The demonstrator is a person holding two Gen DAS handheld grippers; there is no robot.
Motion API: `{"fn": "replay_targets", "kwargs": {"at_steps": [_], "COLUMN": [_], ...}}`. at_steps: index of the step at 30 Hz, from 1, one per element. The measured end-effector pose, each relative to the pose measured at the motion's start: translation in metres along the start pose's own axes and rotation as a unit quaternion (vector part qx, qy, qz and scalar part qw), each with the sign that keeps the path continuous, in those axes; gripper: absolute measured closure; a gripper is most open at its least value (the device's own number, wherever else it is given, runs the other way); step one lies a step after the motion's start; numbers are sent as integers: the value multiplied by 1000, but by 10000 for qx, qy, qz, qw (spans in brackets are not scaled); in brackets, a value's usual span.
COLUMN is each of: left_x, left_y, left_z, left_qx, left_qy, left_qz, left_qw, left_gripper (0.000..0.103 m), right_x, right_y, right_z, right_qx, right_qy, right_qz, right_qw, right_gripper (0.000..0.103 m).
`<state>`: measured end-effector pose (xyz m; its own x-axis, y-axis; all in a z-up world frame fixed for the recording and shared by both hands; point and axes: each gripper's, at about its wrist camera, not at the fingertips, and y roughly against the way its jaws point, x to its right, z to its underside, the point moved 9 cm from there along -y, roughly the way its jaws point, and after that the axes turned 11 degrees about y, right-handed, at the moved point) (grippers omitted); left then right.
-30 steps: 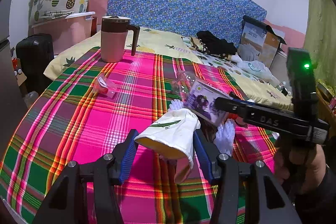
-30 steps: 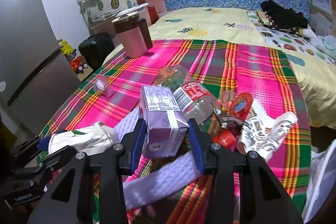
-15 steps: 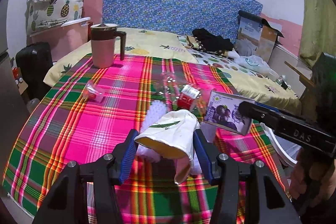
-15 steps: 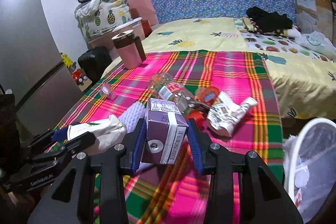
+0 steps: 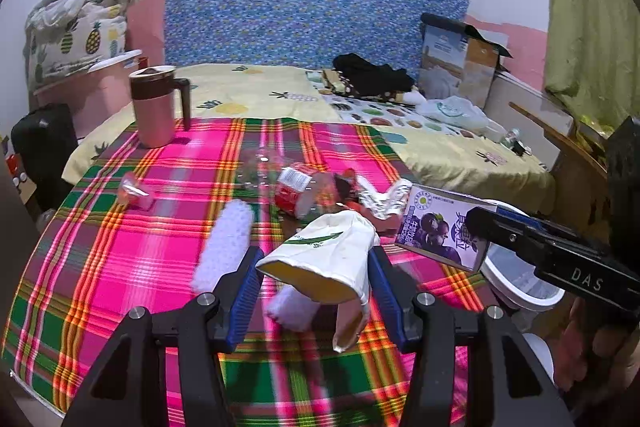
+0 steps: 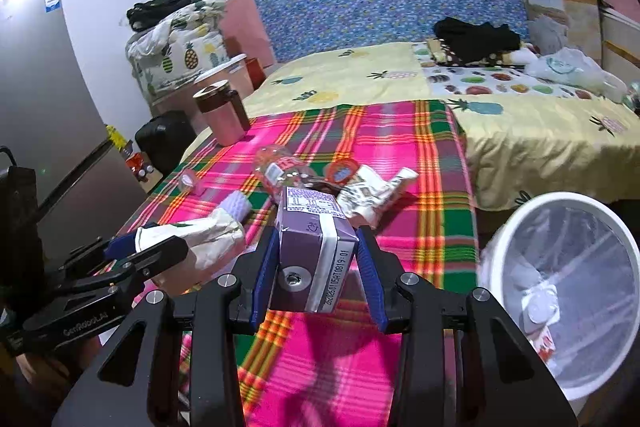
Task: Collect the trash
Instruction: 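Carry the paper cup and purple carton over the bin and open both grippers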
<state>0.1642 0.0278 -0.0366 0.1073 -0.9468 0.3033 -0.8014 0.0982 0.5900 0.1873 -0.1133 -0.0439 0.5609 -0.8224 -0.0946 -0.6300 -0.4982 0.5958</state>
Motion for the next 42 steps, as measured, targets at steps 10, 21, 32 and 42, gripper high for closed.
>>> {"fn": "replay_targets", "kwargs": {"at_steps": [10,21,32,42], "left_x": [43,103,168,210], "left_y": [-9,-34,-65,-95], "left_z": [7,20,37,61], "left_qx": [-125,-416,-724,-1059], "left_qy": [-276,-576,-925,-1249], "left_qz": [262,759,1247,1487], "left_qw": [9992,9946,9852,9752], "left_gripper": [49,49,49,49], "right_x": [33,82,136,156], "right_y": [23,49,74,76], "right_z": [14,38,73,93], "right_qx": [106,115,-99,-416], "right_qy": [-287,-677,-1205,-1307], "right_qz": [307,880,1499,1746], "right_qw": [9991,9937,9813,9750], "right_gripper": [63,63,62,62]}}
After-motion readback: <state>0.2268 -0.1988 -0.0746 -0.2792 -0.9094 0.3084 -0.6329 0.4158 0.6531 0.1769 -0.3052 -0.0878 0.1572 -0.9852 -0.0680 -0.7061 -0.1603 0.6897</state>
